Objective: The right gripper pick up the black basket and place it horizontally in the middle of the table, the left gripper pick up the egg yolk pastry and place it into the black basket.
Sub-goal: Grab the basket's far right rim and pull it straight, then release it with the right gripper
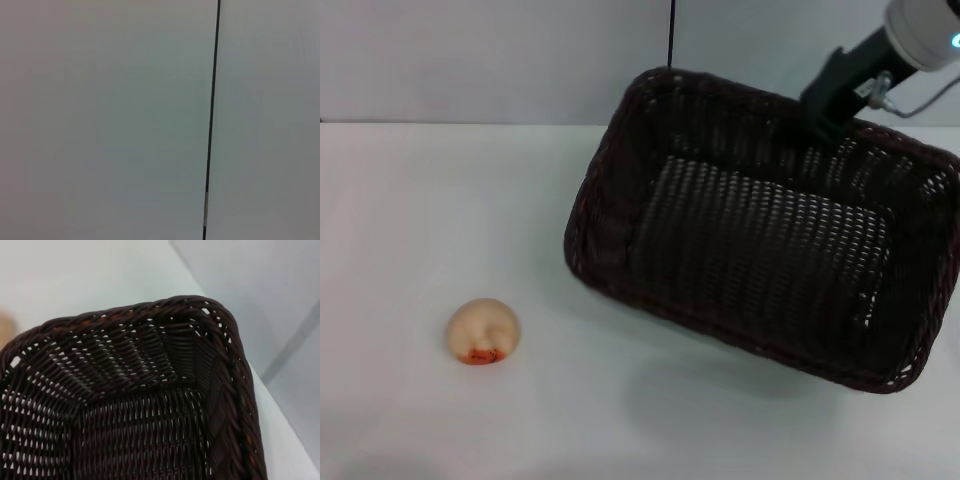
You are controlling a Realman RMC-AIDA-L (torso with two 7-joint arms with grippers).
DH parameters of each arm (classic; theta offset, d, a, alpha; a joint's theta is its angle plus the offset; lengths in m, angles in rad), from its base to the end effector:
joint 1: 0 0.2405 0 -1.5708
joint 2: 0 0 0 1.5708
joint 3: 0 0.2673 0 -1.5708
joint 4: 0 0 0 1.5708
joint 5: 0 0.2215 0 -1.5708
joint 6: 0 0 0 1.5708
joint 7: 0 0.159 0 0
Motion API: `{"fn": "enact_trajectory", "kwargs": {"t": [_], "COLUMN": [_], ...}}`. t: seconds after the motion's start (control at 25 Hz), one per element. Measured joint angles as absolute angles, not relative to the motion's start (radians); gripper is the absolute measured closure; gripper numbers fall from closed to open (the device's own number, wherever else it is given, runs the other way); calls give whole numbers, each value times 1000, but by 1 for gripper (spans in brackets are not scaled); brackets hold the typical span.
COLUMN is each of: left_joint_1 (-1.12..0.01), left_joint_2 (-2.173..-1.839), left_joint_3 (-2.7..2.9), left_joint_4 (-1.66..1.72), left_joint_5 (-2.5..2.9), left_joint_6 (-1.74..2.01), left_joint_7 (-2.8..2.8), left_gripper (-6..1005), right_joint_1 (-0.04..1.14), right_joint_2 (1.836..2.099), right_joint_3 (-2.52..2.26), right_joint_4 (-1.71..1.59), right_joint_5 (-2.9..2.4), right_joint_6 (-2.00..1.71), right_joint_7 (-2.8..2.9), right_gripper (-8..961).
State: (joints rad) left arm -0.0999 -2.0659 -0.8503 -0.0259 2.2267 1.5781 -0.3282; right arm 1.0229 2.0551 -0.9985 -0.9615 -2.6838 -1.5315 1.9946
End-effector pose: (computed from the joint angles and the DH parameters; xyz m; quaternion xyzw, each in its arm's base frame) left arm -0.4214 0.2033 0.0338 -0.5867 -0.2554 -0.3257 0.6961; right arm 0.1287 0.4537 -0.0009 -0.9717 0.1077 -0.1580 0.1386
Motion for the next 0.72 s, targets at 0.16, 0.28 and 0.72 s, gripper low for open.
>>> {"fn": "enact_trajectory", "kwargs": {"t": [0.16,0.28,0.72], "left_joint_1": [-86,-77,-76], "left_joint_2": [-2069,-2069,-2069], "left_joint_3": [-846,-844,-842], "left_joint_4": [-42,-58,-63], "left_joint_5": [2229,2231,2233], "left_joint_6": [1583,1583,1572], "left_joint_7": [-328,-328,-327], "left_gripper": [144,144,144], "right_joint_1": [1026,1022,983], "right_joint_2": [2074,2074,2079], "right_joint_3": [-1070,-1128,-1201], "right_joint_4": [-958,-947,-945], "right_joint_5": [-2612,-2566,-2501], "right_joint_6": [-1529,-1519,-1504], "right_joint_7": [1880,1856,1794], "right_gripper": [759,749,713]}}
